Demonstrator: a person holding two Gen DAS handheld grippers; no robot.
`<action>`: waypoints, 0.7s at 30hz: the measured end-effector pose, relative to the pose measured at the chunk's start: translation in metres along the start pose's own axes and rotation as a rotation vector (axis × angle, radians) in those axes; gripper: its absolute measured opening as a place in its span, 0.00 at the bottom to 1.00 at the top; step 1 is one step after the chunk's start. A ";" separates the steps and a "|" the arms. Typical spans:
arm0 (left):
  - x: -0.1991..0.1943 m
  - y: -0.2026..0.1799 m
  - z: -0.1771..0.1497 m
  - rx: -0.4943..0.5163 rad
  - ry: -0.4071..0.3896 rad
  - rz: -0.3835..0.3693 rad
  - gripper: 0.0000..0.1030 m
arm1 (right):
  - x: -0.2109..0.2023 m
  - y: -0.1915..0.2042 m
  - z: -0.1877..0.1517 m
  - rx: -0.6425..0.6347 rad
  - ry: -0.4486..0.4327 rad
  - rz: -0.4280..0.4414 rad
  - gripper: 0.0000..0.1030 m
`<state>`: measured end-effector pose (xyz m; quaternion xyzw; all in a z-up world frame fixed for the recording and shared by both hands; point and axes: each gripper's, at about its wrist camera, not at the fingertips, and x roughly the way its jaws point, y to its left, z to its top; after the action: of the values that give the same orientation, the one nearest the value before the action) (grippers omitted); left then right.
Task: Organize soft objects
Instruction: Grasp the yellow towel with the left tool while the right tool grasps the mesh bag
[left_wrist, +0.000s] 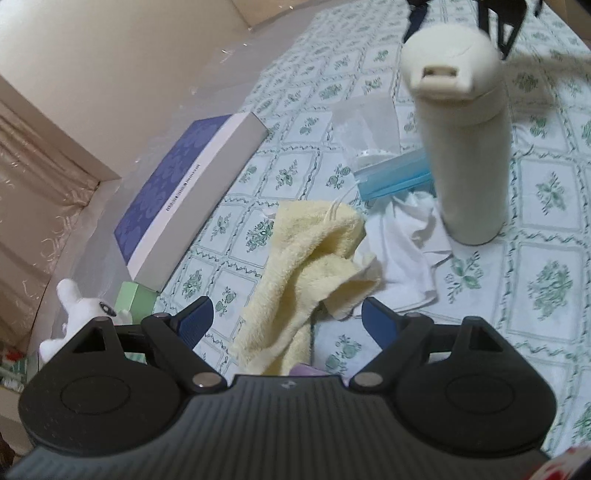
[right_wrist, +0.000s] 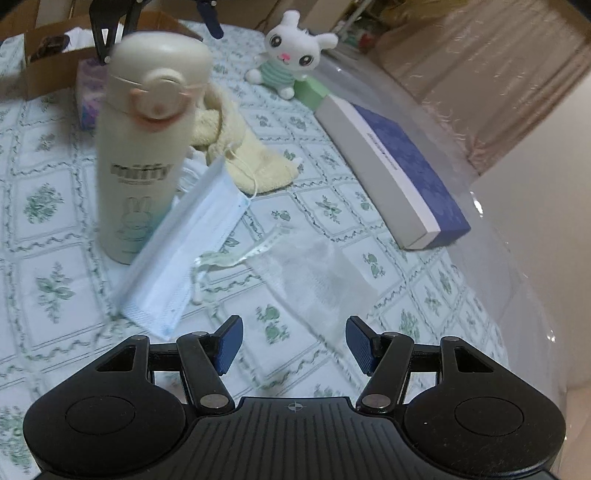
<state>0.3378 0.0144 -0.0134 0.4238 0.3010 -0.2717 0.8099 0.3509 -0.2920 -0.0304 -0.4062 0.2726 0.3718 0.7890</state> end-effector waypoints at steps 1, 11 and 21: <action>0.006 0.002 0.001 0.007 0.005 -0.011 0.83 | 0.006 -0.004 0.002 -0.009 0.004 0.006 0.59; 0.051 0.012 0.007 0.079 0.033 -0.095 0.83 | 0.071 -0.027 0.022 -0.093 0.101 0.093 0.61; 0.085 0.023 0.009 0.100 0.033 -0.198 0.83 | 0.122 -0.047 0.035 -0.093 0.139 0.146 0.75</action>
<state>0.4132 0.0023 -0.0576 0.4363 0.3410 -0.3581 0.7518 0.4634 -0.2364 -0.0804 -0.4461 0.3379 0.4115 0.7194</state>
